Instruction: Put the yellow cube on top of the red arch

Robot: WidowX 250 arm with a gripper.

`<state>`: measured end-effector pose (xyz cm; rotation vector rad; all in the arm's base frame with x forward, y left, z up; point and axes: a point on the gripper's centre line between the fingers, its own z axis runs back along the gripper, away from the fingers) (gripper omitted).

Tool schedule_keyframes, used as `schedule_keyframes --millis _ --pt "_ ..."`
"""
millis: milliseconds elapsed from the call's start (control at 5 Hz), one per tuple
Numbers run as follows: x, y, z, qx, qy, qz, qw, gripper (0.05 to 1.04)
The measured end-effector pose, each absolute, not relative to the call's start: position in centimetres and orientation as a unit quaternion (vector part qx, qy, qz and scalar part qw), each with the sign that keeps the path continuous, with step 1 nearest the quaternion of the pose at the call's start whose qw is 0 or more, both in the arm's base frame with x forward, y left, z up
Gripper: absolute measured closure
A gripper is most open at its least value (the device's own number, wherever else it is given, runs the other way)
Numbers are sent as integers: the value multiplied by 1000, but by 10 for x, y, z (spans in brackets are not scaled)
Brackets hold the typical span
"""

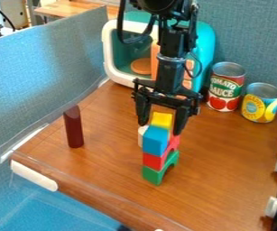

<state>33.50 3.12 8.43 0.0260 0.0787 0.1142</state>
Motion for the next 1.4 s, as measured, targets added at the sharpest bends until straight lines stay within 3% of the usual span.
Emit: schedule_keyframes --millis 400,800,1000,1200,1400 --pt "343 31 93 10 25 48 998 83" --pt "327 87 162 3 -61 157 986 83" --pt "317 107 179 56 -79 213 972 83" --pt "313 128 161 36 -62 220 973 83" --pt "309 136 132 35 -18 192 981 83"
